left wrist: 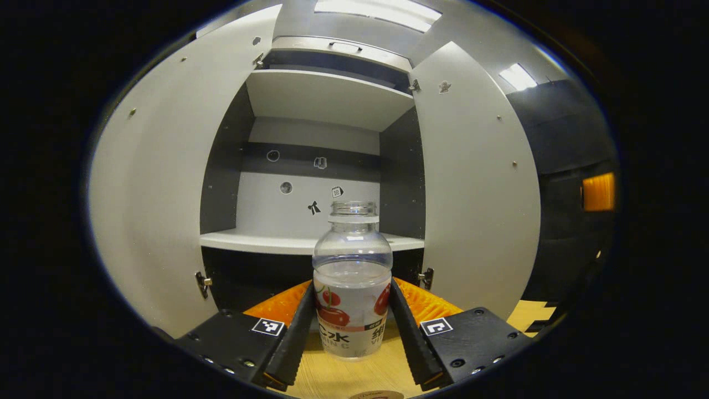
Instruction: Grasp the bottle in the cabinet with the left hand and place it on the coaster, then close the right door with the right hand and the left door with the left hand.
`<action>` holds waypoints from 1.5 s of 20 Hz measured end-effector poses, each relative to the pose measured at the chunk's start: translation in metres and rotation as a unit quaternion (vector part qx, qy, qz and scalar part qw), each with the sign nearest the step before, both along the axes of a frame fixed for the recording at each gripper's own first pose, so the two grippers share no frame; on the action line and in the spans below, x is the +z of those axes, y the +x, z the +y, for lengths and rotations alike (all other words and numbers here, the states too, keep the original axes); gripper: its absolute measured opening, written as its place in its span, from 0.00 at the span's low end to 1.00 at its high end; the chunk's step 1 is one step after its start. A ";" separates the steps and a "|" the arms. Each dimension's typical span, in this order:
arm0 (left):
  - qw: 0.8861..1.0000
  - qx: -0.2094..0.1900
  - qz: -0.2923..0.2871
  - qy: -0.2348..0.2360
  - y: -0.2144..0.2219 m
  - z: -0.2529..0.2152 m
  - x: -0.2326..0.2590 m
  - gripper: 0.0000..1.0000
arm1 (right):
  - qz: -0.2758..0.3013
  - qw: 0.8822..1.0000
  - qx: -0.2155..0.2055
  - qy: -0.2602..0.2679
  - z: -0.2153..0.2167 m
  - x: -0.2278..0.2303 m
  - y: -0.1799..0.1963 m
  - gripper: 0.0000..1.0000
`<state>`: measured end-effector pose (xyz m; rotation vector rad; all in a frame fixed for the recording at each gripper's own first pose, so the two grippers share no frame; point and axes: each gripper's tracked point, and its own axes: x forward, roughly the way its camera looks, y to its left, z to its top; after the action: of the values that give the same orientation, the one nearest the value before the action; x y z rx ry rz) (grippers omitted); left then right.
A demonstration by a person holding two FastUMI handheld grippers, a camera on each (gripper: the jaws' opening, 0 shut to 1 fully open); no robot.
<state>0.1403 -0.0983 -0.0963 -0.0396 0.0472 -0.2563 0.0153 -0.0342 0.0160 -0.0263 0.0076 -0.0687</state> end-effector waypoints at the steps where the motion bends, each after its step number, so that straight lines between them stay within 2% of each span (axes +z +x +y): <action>1: 1.000 0.010 0.000 0.001 -0.011 -0.001 -0.013 0.74 | 0.001 1.000 0.004 0.003 0.002 0.001 -0.002 0.99; 2: 1.000 0.018 0.003 0.007 -0.022 0.000 -0.028 0.74 | 0.002 1.000 0.006 0.007 0.003 0.000 -0.004 0.96; 5: 0.999 0.031 0.019 0.026 -0.044 -0.006 -0.072 0.73 | 0.001 1.000 0.007 0.008 0.002 0.004 -0.008 0.96; 6: 0.999 0.032 0.030 0.027 -0.050 -0.010 -0.086 0.74 | 0.001 1.000 0.007 0.005 0.002 0.005 -0.010 0.99; 12: 0.997 0.032 0.065 0.038 -0.074 -0.025 -0.144 0.74 | 0.017 1.000 0.002 -0.023 -0.003 0.009 -0.014 0.99; 20: 0.997 0.035 0.049 0.037 -0.087 -0.021 -0.155 0.74 | 0.032 0.999 0.002 -0.016 -0.003 0.005 -0.008 0.99; 21: 0.997 0.035 0.050 0.038 -0.088 -0.020 -0.155 0.76 | 0.032 0.999 0.003 -0.015 -0.001 0.006 -0.007 0.96; 22: 0.997 0.037 0.049 0.039 -0.090 -0.018 -0.155 0.77 | 0.032 0.999 0.005 -0.016 0.000 0.005 -0.006 0.99; 27: 0.998 0.023 0.046 0.034 -0.096 -0.016 -0.147 0.79 | 0.038 0.999 0.011 -0.020 0.006 0.003 -0.001 0.99; 28: 0.998 0.021 0.050 0.033 -0.096 -0.016 -0.147 0.92 | 0.039 0.999 0.014 -0.018 0.007 0.002 -0.001 0.99; 30: 0.998 0.021 0.050 0.030 -0.097 -0.015 -0.143 0.95 | 0.039 0.999 0.016 -0.016 0.009 0.001 0.000 0.99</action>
<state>0.0429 -0.1130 -0.2391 0.0062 0.1524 -0.2099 0.0153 -0.0249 0.0173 -0.0610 0.0832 -0.0352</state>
